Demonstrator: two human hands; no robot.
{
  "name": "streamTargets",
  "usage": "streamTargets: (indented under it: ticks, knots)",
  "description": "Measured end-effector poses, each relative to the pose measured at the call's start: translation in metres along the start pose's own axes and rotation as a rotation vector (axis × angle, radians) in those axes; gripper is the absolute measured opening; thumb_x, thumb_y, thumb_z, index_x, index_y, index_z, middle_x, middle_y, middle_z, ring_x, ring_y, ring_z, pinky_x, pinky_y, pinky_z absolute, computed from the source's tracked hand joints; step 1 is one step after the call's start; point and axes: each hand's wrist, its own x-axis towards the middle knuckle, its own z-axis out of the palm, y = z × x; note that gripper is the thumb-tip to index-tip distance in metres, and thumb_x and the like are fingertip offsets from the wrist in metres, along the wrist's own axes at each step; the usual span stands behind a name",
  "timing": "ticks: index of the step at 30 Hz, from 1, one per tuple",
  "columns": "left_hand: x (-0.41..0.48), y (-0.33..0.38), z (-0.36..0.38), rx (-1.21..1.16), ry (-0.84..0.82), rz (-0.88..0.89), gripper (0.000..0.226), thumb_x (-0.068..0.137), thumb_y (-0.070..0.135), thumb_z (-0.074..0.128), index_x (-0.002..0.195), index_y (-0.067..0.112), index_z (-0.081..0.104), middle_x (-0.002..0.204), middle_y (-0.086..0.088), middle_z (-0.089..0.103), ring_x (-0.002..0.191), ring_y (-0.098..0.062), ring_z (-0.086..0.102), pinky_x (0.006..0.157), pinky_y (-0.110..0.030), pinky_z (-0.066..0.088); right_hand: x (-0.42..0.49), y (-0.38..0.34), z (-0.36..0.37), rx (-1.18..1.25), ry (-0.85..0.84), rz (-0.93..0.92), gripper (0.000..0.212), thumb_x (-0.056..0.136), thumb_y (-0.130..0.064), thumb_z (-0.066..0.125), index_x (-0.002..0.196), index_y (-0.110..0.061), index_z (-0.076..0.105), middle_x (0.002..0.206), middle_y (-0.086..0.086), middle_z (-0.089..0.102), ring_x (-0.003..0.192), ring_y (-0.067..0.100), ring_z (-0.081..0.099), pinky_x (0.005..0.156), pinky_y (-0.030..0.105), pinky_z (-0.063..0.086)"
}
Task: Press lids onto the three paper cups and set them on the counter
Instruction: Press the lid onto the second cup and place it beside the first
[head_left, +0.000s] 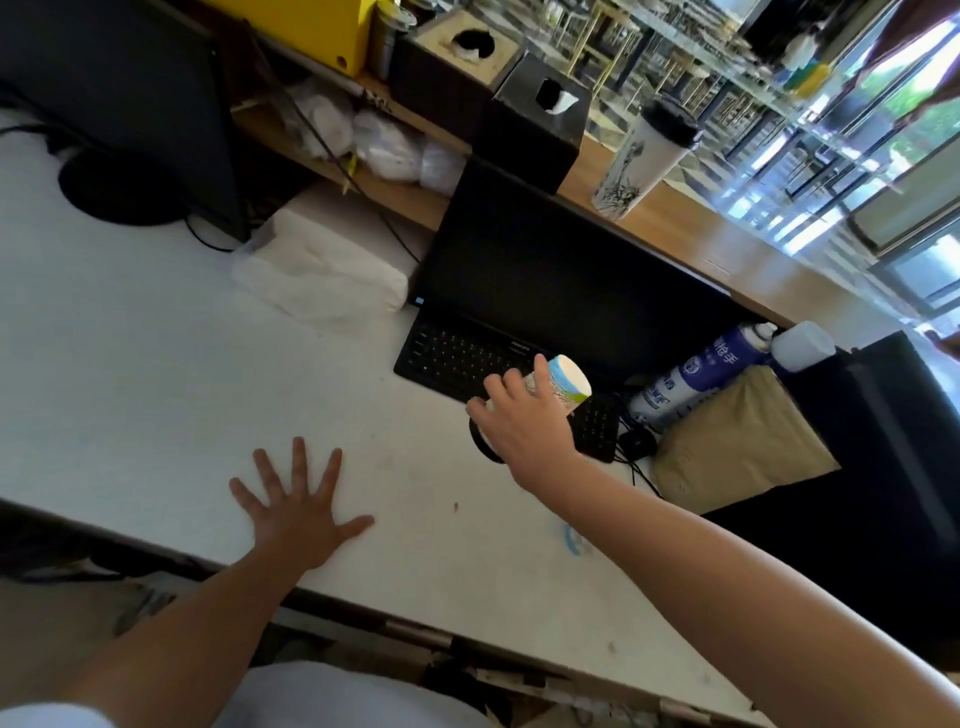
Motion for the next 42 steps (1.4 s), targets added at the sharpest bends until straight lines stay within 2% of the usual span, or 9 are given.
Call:
streamTargets:
  ticks: [12, 16, 21, 27, 34, 36, 37, 39, 42]
  knots:
    - [0.005, -0.001, 0.003, -0.003, -0.002, -0.005, 0.111, 0.046, 0.1, -0.012, 0.133, 0.041, -0.046, 0.143, -0.008, -0.056, 0.129, -0.054, -0.044, 0.081, -0.073, -0.037, -0.003, 0.009, -0.018, 0.103, 0.031, 0.122, 0.08, 0.066, -0.02, 0.084, 0.135, -0.024, 0.043, 0.131, 0.011, 0.046, 0.125, 0.036, 0.045, 0.116, 0.067, 0.019]
    - [0.004, 0.0, 0.002, -0.004, 0.002, -0.008, 0.111, 0.046, 0.101, -0.01, 0.133, 0.041, -0.046, 0.14, -0.007, -0.058, 0.13, -0.053, -0.044, 0.077, -0.071, -0.04, -0.016, 0.05, -0.026, 0.628, 0.126, 0.285, 0.084, 0.062, -0.029, 0.084, 0.134, -0.032, 0.041, 0.125, 0.001, 0.042, 0.118, 0.028, 0.044, 0.112, 0.051, 0.028]
    - [0.007, 0.0, 0.005, -0.005, 0.022, 0.001, 0.111, 0.051, 0.101, -0.001, 0.134, 0.041, -0.045, 0.141, -0.005, -0.056, 0.132, -0.051, -0.043, 0.077, -0.068, -0.042, -0.039, 0.072, -0.009, 1.487, 0.304, 0.392, 0.08, 0.059, -0.025, 0.089, 0.12, -0.04, 0.04, 0.123, -0.005, 0.047, 0.112, 0.011, 0.052, 0.077, 0.016, 0.05]
    - [0.021, -0.002, 0.014, 0.111, 0.127, 0.141, 0.104, 0.076, 0.089, 0.019, 0.151, 0.032, -0.023, 0.16, -0.008, -0.032, 0.144, -0.044, -0.028, 0.11, -0.07, -0.011, -0.052, 0.04, 0.034, 1.919, 0.29, 0.529, 0.078, 0.065, -0.009, 0.089, 0.126, -0.033, 0.047, 0.121, -0.01, 0.062, 0.106, -0.004, 0.063, 0.085, 0.017, 0.054]
    - [0.021, 0.008, -0.003, 0.156, 0.086, 0.157, 0.102, 0.08, 0.084, 0.035, 0.156, 0.031, -0.009, 0.163, -0.008, -0.023, 0.148, -0.042, -0.019, 0.115, -0.066, 0.0, -0.058, 0.011, 0.067, 2.133, 0.227, 0.592, 0.08, 0.066, -0.004, 0.089, 0.133, -0.021, 0.049, 0.128, 0.0, 0.063, 0.12, 0.014, 0.06, 0.104, 0.037, 0.051]
    - [0.016, 0.026, -0.02, 0.06, 0.061, 0.176, 0.101, 0.078, 0.082, 0.045, 0.157, 0.029, 0.011, 0.167, -0.007, -0.005, 0.151, -0.04, -0.005, 0.117, -0.06, 0.007, -0.058, 0.012, 0.074, 2.166, 0.209, 0.572, 0.082, 0.062, -0.01, 0.09, 0.132, -0.025, 0.05, 0.126, -0.002, 0.064, 0.121, 0.015, 0.06, 0.103, 0.037, 0.051]
    - [0.013, 0.039, -0.033, -0.06, 0.049, 0.228, 0.095, 0.077, 0.078, 0.054, 0.152, 0.027, 0.029, 0.165, -0.007, 0.015, 0.149, -0.035, 0.015, 0.118, -0.053, 0.018, -0.059, 0.013, 0.077, 2.182, 0.196, 0.562, 0.082, 0.061, -0.014, 0.091, 0.131, -0.029, 0.051, 0.124, -0.005, 0.066, 0.119, 0.012, 0.062, 0.1, 0.033, 0.052]
    - [0.006, 0.068, -0.066, -0.453, -0.048, 0.347, 0.066, 0.075, 0.054, 0.077, 0.131, 0.025, 0.058, 0.145, -0.005, 0.053, 0.119, -0.018, 0.059, 0.103, -0.032, 0.046, -0.061, 0.019, 0.081, 2.216, 0.158, 0.539, 0.08, 0.06, -0.017, 0.092, 0.128, -0.034, 0.053, 0.12, -0.011, 0.069, 0.114, 0.006, 0.064, 0.089, 0.024, 0.055]
    - [-0.01, 0.113, -0.121, -0.795, -0.345, 0.542, 0.06, 0.072, 0.011, 0.087, 0.125, 0.025, 0.061, 0.13, -0.005, 0.065, 0.097, -0.018, 0.073, 0.09, -0.036, 0.059, -0.063, 0.035, 0.086, 2.276, 0.09, 0.479, 0.074, 0.064, -0.011, 0.089, 0.126, -0.034, 0.057, 0.12, -0.007, 0.071, 0.113, 0.012, 0.067, 0.083, 0.025, 0.058]
